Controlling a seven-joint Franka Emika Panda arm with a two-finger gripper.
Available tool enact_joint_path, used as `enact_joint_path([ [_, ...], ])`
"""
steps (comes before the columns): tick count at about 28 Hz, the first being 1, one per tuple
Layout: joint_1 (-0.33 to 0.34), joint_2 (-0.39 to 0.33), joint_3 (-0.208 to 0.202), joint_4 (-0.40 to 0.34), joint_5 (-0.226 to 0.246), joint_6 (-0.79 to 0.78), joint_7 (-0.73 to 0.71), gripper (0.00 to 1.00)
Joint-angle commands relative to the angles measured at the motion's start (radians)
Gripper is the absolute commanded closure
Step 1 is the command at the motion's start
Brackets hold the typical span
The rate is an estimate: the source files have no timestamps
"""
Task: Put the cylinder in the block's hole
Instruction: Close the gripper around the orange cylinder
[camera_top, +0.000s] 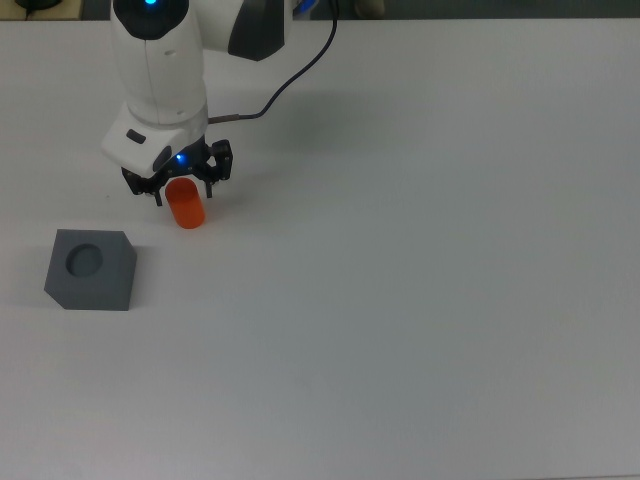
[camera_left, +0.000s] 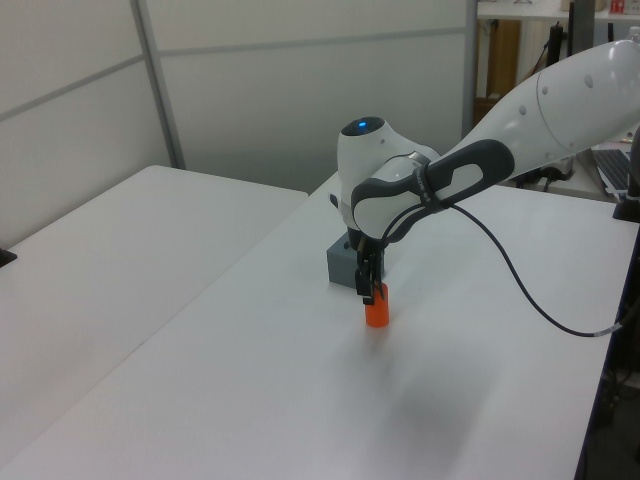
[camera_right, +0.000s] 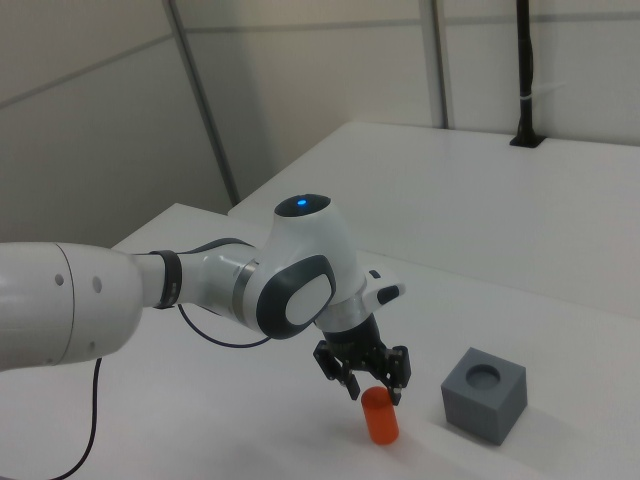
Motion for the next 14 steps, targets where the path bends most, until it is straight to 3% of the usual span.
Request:
enact_joint_path([
  [1,0.003,-0.001,0.0,0.0,-0.018,0.012,-0.005,0.35],
  [7,0.003,-0.001,0.0,-0.001,-0.021,0.011,-0.005,0.47],
  [9,0.003,-0.001,0.002,0.0,-0.021,0.009,-0.005,0.58],
  [14,-0.003,-0.002,0.0,0.026,-0.004,0.008,0.007,0.6],
])
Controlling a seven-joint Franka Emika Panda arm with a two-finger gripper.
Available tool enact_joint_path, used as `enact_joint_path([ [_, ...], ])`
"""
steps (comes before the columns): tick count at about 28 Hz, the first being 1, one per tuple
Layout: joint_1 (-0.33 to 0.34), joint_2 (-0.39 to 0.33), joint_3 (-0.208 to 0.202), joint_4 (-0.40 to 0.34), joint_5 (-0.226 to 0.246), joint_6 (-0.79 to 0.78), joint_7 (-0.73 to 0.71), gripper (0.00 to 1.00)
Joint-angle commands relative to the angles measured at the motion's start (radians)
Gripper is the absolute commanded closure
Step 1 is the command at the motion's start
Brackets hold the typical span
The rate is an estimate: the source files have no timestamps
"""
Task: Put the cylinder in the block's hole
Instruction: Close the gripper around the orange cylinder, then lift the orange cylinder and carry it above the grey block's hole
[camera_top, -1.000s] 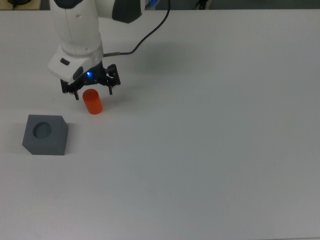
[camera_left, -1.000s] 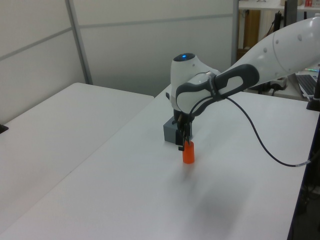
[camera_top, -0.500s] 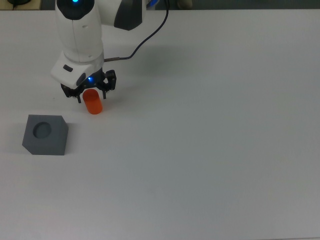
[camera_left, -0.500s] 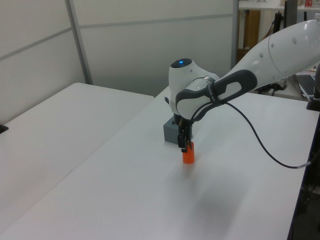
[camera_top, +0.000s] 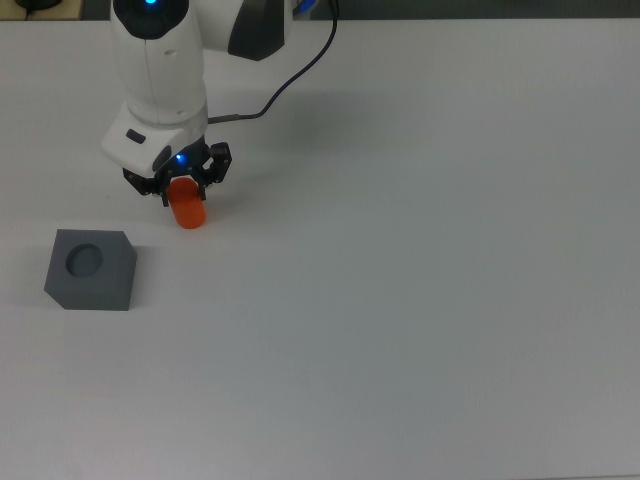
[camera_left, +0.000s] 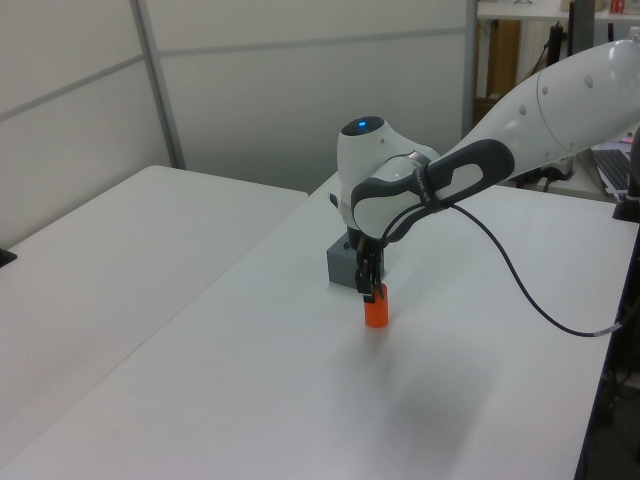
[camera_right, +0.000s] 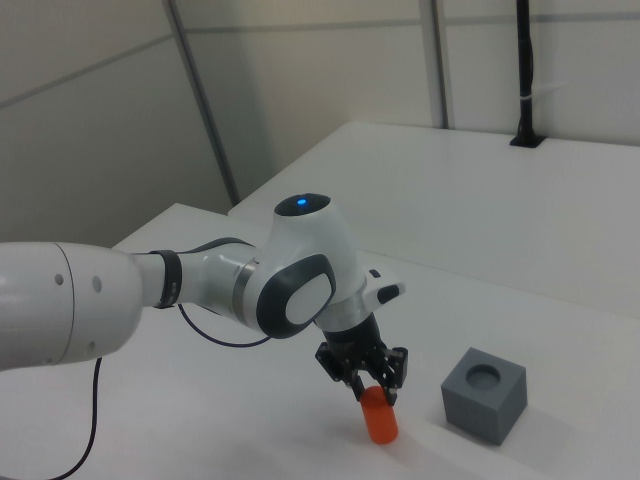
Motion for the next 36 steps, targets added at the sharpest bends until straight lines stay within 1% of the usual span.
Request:
enact_joint_path([
  [1,-0.009,-0.002,-0.001,0.052,0.009,0.002,0.007,0.61],
  [5,-0.017,-0.002,-0.01,0.11,0.078,-0.001,0.007,0.61],
  [6,-0.023,-0.002,-0.012,0.122,0.095,-0.001,0.007,0.61],
  [7,-0.039,-0.002,-0.018,0.151,0.118,-0.006,0.007,0.61],
  [12,-0.062,-0.001,-0.04,0.219,0.161,-0.007,0.009,0.61],
  [13,-0.068,0.001,-0.05,0.24,0.188,-0.004,0.007,0.61],
  [15,-0.069,0.002,-0.064,0.256,0.21,0.0,0.007,0.61],
  [18,-0.069,0.015,-0.086,0.279,0.213,0.005,0.001,0.61],
  [22,-0.069,0.022,-0.098,0.29,0.208,0.009,-0.005,0.6],
  [24,-0.069,0.041,-0.099,0.294,0.204,0.026,-0.005,0.6],
  [29,-0.069,0.058,-0.099,0.3,0.201,0.121,-0.002,0.6],
  [33,-0.069,0.062,-0.099,0.3,0.198,0.124,-0.004,0.59],
  [36,-0.069,0.071,-0.099,0.3,0.169,0.124,-0.002,0.59],
])
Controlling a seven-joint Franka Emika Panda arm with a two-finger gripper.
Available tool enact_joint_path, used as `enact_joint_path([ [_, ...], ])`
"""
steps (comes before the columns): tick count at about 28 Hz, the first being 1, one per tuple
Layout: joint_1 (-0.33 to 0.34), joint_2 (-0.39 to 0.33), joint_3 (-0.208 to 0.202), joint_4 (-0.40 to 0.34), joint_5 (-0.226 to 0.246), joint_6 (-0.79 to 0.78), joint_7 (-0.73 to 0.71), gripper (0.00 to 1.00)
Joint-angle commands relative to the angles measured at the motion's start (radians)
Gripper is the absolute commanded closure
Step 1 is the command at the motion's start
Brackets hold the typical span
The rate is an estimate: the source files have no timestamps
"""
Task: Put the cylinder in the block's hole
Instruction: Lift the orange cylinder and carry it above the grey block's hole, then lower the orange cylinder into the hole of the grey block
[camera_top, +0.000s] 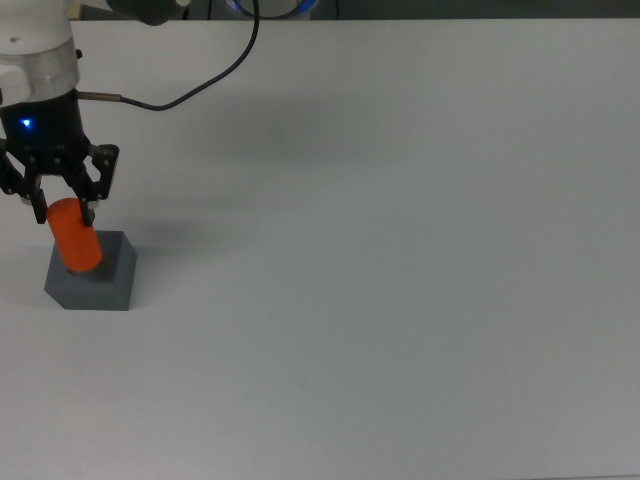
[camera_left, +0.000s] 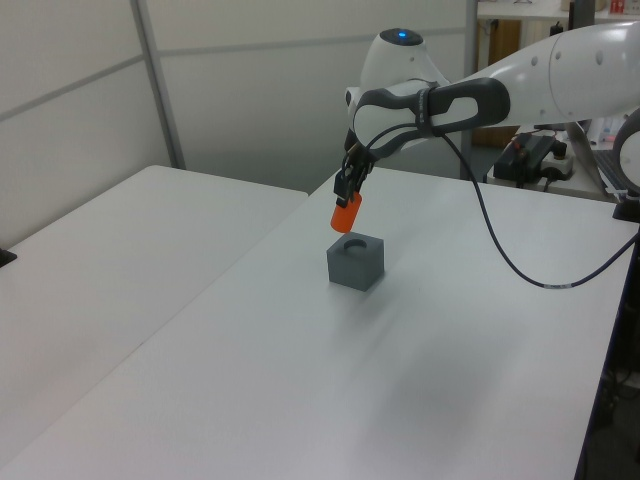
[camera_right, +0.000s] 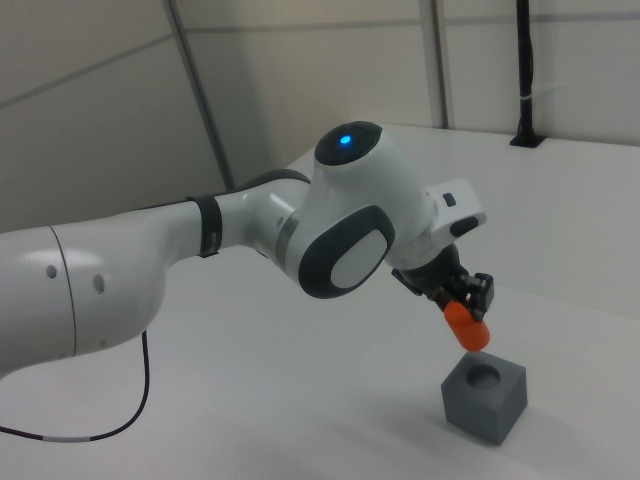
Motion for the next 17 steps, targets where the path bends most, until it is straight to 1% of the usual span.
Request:
enact_joint_path([
  [1,0.008,0.024,-0.012,0.022,-0.03,0.011,-0.007,0.59],
  [3,0.004,0.041,-0.016,0.019,-0.055,0.005,-0.004,0.59],
  [13,0.001,0.051,-0.033,0.008,-0.063,-0.002,-0.006,0.59],
  [17,0.001,0.056,-0.038,0.002,-0.086,-0.002,-0.007,0.59],
])
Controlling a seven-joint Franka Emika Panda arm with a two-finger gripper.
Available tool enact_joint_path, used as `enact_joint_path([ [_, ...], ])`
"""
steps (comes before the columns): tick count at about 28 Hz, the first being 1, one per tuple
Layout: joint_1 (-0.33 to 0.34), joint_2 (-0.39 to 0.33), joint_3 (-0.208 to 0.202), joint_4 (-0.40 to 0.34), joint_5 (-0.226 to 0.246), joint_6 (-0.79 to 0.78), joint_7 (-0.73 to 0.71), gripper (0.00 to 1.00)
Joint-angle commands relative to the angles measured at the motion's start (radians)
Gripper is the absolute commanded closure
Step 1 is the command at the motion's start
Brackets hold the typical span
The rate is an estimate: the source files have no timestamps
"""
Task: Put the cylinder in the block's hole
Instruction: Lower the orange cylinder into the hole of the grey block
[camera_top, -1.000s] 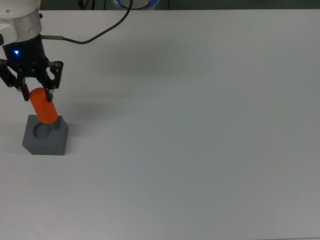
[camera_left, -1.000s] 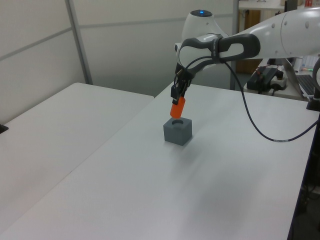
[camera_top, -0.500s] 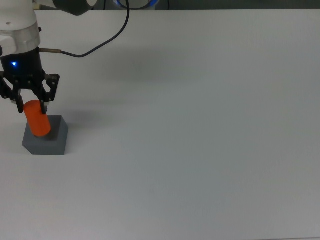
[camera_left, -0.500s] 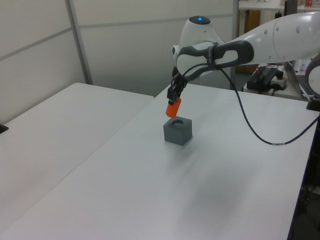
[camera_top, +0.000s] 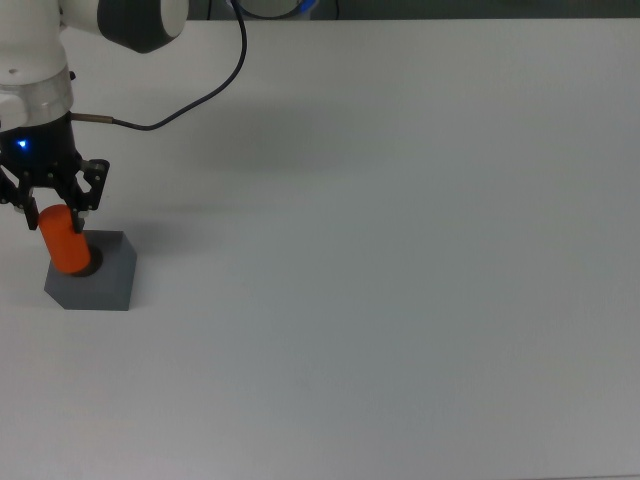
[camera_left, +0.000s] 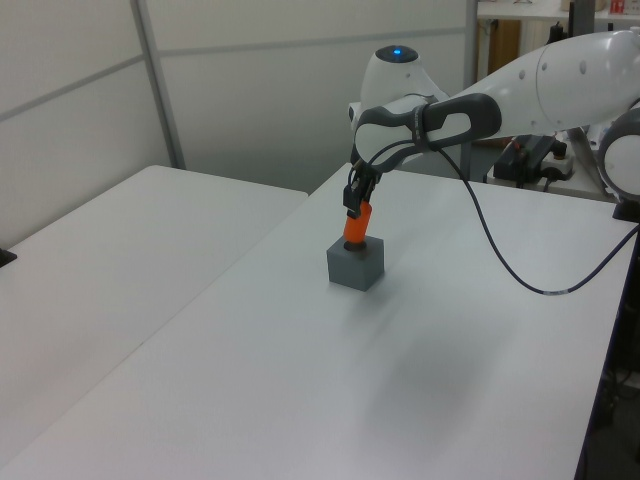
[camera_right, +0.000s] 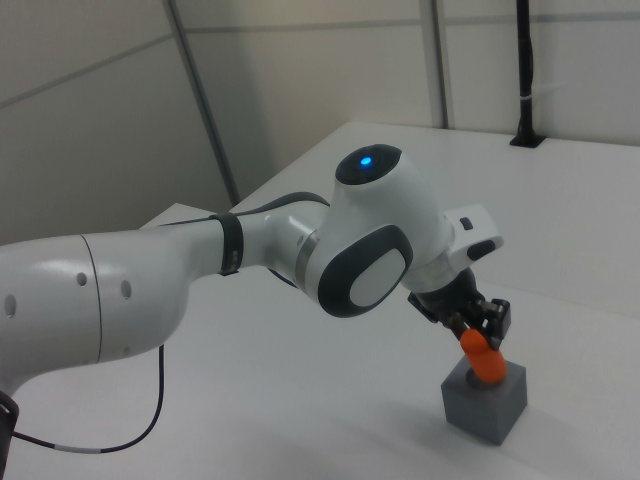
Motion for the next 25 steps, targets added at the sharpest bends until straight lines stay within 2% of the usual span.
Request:
enact_joint_path([
  [1,0.002,0.008,-0.011,0.001,-0.039,-0.004,-0.007,0.59],
  [25,0.007,0.004,-0.003,-0.012,-0.045,-0.004,-0.002,0.59],
])
